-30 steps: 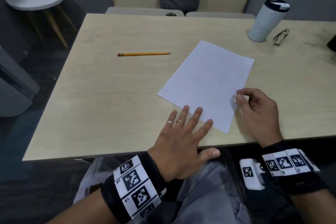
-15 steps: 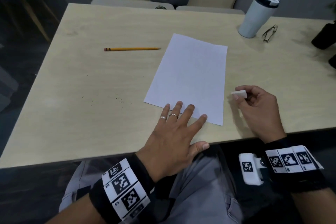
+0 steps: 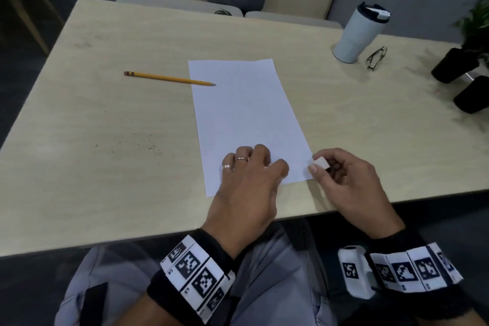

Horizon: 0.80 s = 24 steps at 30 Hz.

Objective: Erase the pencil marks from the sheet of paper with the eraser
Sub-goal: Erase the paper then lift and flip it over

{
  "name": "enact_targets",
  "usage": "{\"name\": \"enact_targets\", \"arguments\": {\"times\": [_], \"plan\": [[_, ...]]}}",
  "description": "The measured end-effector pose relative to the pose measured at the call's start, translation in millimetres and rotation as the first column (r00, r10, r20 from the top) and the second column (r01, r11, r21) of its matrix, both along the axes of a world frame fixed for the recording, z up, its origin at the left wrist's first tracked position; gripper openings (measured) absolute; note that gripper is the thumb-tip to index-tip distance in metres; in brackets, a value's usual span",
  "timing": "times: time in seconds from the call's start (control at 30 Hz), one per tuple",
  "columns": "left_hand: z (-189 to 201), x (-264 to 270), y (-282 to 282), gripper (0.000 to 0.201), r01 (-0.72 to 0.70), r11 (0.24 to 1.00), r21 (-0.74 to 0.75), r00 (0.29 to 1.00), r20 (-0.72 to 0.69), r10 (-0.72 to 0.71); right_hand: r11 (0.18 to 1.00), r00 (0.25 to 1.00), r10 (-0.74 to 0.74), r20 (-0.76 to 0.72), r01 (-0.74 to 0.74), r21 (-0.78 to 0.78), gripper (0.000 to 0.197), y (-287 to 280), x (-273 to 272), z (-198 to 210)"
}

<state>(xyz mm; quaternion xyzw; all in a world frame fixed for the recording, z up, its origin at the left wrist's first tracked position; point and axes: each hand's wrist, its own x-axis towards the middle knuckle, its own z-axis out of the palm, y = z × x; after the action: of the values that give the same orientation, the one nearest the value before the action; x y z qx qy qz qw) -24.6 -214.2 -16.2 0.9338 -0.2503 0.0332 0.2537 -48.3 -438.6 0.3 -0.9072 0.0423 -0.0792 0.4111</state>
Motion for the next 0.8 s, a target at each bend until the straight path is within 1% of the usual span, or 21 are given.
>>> {"name": "enact_targets", "arguments": {"times": [0.07,0.1,0.17,0.2,0.27,0.33,0.4,0.47,0.53,0.6,0.63,0.67,0.73,0.8], "plan": [[0,0,-4,0.016,-0.066,0.998,0.002,0.998,0.020,0.066,0.992,0.998,0.060,0.008,-0.059,-0.110,0.008,10,-3,1],[2,2,-6,0.017,-0.096,0.995,0.001,0.995,0.015,0.096,0.988,0.998,0.068,0.014,-0.066,-0.141,0.007,12,-3,1],[4,7,-10,0.027,-0.144,0.990,0.010,0.990,-0.009,0.144,0.989,0.998,0.062,0.020,-0.058,-0.138,0.006,10,-2,1],[3,9,-12,0.035,-0.153,0.987,0.039,0.988,-0.013,0.154,0.991,0.998,0.056,0.019,-0.054,-0.124,0.006,9,-1,1],[0,10,-14,0.052,-0.139,0.981,0.136,0.990,-0.012,0.142,0.992,0.998,0.056,0.030,-0.052,-0.112,0.005,14,-2,1],[-4,12,-14,0.061,-0.109,0.973,0.202,0.992,-0.036,0.118,0.991,0.996,0.064,0.066,-0.055,-0.124,0.003,26,-3,1],[-7,13,-12,0.063,-0.088,0.972,0.216,0.993,-0.057,0.103,0.990,0.994,0.053,0.100,-0.039,-0.136,0.005,29,-4,-4],[-7,15,-11,0.063,-0.084,0.971,0.223,0.993,-0.063,0.100,0.992,0.994,0.017,0.106,-0.004,-0.128,0.009,17,-3,-8],[-7,15,-11,0.063,-0.085,0.973,0.217,0.992,-0.071,0.102,0.995,0.993,-0.032,0.112,0.042,-0.092,0.013,3,-3,-6],[-7,14,-11,0.063,-0.082,0.973,0.218,0.993,-0.069,0.099,0.997,0.985,-0.057,0.163,0.065,-0.046,0.015,5,-3,-1],[-8,14,-11,0.063,-0.080,0.973,0.217,0.993,-0.066,0.096,0.998,0.983,-0.037,0.180,0.045,-0.045,0.013,13,-2,2],[-9,14,-10,0.064,-0.077,0.973,0.217,0.994,-0.063,0.092,0.997,0.982,0.011,0.188,0.005,-0.083,0.011,23,-1,3],[-10,15,-10,0.064,-0.074,0.971,0.226,0.994,-0.057,0.089,0.983,0.983,0.097,0.155,-0.070,-0.171,0.009,35,-2,-3],[-9,16,-10,0.064,-0.068,0.968,0.240,0.995,-0.053,0.083,0.984,0.989,0.069,0.133,-0.045,-0.173,0.010,20,1,-9]]}}
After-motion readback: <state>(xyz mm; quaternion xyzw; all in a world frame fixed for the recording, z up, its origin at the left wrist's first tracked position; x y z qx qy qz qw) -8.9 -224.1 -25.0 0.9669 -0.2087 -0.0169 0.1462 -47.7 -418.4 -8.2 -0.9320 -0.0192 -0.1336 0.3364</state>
